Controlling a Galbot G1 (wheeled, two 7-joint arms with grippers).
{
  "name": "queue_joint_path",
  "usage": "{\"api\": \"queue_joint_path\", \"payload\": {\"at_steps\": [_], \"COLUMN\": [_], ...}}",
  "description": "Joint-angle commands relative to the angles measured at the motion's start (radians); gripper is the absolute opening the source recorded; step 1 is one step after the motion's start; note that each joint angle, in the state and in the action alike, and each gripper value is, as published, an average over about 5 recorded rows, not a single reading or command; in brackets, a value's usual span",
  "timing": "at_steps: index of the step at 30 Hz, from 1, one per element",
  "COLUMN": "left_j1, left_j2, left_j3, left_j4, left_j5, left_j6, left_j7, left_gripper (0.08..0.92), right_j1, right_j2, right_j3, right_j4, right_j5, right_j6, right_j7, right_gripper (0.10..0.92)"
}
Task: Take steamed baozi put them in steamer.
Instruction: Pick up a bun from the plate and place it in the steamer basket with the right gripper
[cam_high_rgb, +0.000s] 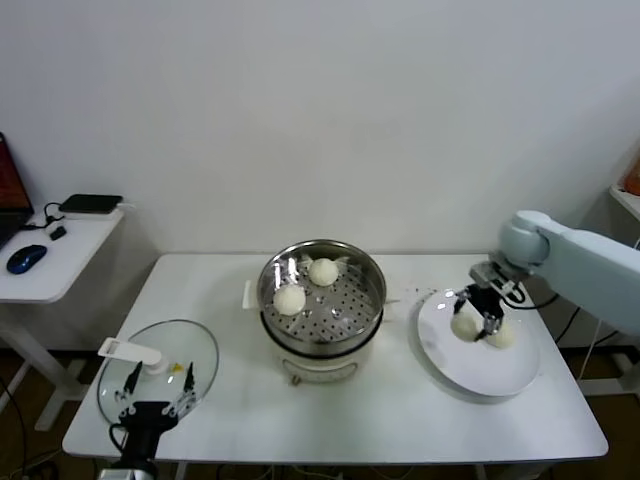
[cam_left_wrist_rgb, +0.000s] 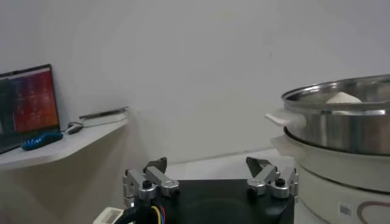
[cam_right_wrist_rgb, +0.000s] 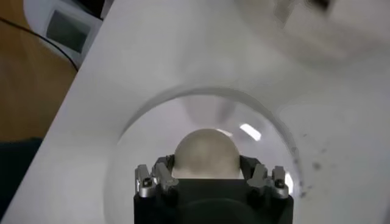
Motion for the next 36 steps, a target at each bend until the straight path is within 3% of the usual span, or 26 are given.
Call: {"api": "queue_joint_path", "payload": {"at_steps": [1, 10, 21, 36], "left_j1": [0.003, 0.006, 0.014, 0.014], "left_j2": [0.001, -0.001, 0.003, 0.004], "left_j3": [-0.001, -0.002, -0.012, -0.018], "left_j4": [-0.01, -0.013, -0.02, -0.025], "left_j5": [0.0, -0.002, -0.004, -0.009], "left_j6": [0.003, 0.004, 0.004, 0.011], "left_j7": [0.0, -0.002, -0.001, 0.0], "left_gripper": [0.823, 0.823, 0.823, 0.823], "right_j1": [0.365, 0.417, 0.252, 0.077], "right_j2": [0.154, 0.315, 0.478, 0.545], "right_j3": [-0.134, -0.075, 0.035, 0.024], "right_j4": [0.153, 0.212, 0.217, 0.215], "right_j5": [0.011, -0.082, -0.305, -0.363], "right_j6": [0.135, 0.236, 0.294, 0.263], "right_j7": [-0.02, -0.013, 0.001, 0.011], "right_gripper": [0.704, 0.709, 0.712, 0.704]}}
